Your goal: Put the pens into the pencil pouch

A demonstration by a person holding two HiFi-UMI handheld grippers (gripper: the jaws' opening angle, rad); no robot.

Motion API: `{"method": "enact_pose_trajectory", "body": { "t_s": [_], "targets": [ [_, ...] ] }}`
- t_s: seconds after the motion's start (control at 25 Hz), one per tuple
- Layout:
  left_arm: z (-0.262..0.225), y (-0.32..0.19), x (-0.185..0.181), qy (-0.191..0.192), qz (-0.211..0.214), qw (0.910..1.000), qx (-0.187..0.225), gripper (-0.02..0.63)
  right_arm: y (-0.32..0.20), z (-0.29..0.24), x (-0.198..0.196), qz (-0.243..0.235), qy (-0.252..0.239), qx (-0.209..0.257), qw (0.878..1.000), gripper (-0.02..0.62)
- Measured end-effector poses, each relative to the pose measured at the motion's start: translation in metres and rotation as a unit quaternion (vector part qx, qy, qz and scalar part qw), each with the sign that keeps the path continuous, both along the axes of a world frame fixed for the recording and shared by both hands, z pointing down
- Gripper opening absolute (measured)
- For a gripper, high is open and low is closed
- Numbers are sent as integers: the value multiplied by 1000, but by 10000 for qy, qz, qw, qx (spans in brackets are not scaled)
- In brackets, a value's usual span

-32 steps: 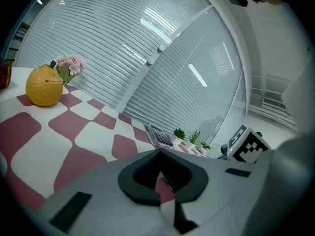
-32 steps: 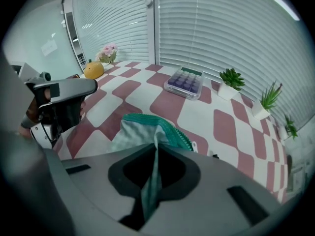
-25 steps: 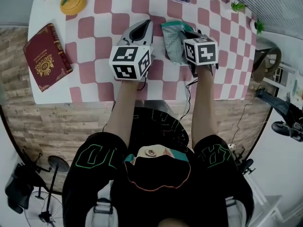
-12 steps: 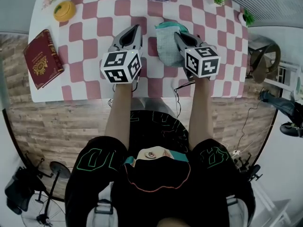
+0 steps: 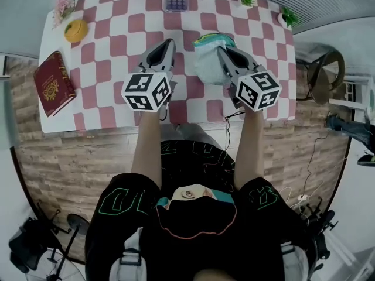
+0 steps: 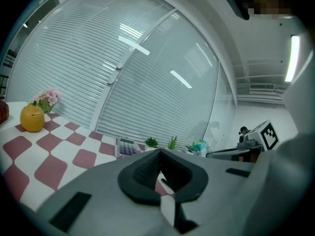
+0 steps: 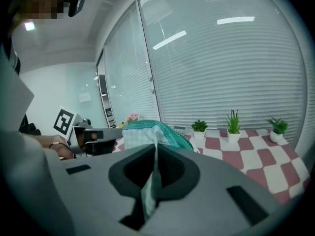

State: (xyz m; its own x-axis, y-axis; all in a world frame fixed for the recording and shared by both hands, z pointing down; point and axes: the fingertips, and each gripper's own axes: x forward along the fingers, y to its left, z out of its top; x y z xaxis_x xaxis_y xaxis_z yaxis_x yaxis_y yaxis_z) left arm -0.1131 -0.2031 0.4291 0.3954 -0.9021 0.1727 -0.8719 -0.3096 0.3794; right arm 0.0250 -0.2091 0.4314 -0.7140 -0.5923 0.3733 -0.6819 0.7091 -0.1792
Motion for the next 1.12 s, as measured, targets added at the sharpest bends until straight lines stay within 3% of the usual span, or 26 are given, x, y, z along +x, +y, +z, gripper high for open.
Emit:
{"method": "enact_pose_trajectory", "body": {
  "t_s": [0.24,0.4,0.64,0.88,1.12],
  "targets": [
    [-40,5,48,-129,757,9947,684,-3,20,-44,29,-538,-399,743,9950,11],
    [-67,18,87,-355,1586,9796,1182,-3,37,-70,43,-1041,-832,1099,9850,11],
    [-97,41,133,-419,2706,9473,1663,-3,58,-104,64,-1710,-1345,1470,9649,11],
    [-117,71,170,-339,3777,9045,1951,-2,83,-126,88,-2389,-1969,1646,9365,11],
    [-138,98,201,-158,4538,8631,2211,123,106,-133,96,-2982,-2217,1724,9123,11]
  ]
}}
